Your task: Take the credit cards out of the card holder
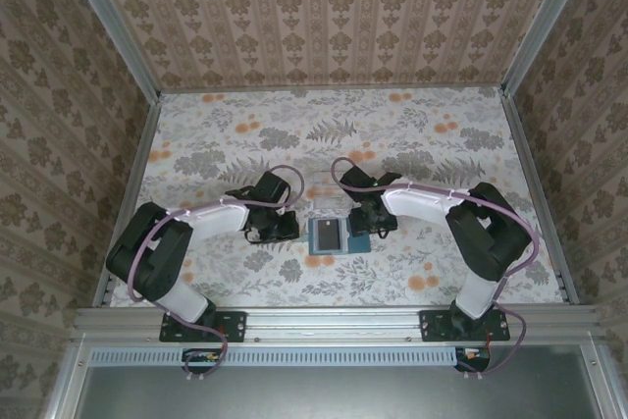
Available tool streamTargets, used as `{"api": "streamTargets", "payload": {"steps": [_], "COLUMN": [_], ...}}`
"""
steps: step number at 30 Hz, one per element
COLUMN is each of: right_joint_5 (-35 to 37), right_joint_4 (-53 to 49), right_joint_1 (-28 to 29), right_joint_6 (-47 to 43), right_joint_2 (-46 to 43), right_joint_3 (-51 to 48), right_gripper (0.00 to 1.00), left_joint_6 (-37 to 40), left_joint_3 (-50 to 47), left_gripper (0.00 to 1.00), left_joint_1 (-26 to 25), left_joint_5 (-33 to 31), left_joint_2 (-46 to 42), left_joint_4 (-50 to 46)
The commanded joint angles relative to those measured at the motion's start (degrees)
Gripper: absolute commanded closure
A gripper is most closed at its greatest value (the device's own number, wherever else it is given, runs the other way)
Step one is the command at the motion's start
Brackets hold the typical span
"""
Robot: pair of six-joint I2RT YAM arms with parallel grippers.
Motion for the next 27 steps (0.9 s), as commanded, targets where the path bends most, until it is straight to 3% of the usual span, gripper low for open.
{"api": "streamTargets", "payload": {"steps": [1, 6, 14, 20, 27], "right_joint_5": [5.18, 4.87, 2.83, 0.54, -5.45], "right_joint_4": [-5.19, -7.21, -10.8, -11.26, -8.84], "right_joint_1": [1.02, 1.56, 1.51, 1.6, 1.64], "right_joint_6": [-0.22, -0.57, -1.08, -0.88, 0.52], "right_joint_2": [2.9, 2.03, -4.19, -7.18, -9.87], "right_joint_3": [0.3, 2.18, 5.7, 7.55, 8.54], "right_gripper": [0.34, 0.34, 0.33, 0.34, 0.38], "left_joint_6": [3.44, 4.48, 3.1, 1.44, -1.75], "left_joint_3": [1.87, 4.88, 8.62, 13.04, 15.11], "left_gripper": [0.86, 0.83, 0.7, 0.69, 0.7], "left_joint_1": [-0.77, -2.33, -2.23, -3.64, -6.98], "left_joint_5": [-4.83, -7.78, -9.34, -8.2, -3.59], "left_joint_2": [3.05, 3.48, -5.19, -7.39, -2.31], "left_joint_4": [-8.36, -12.72, -16.56, -16.79, -9.62]}}
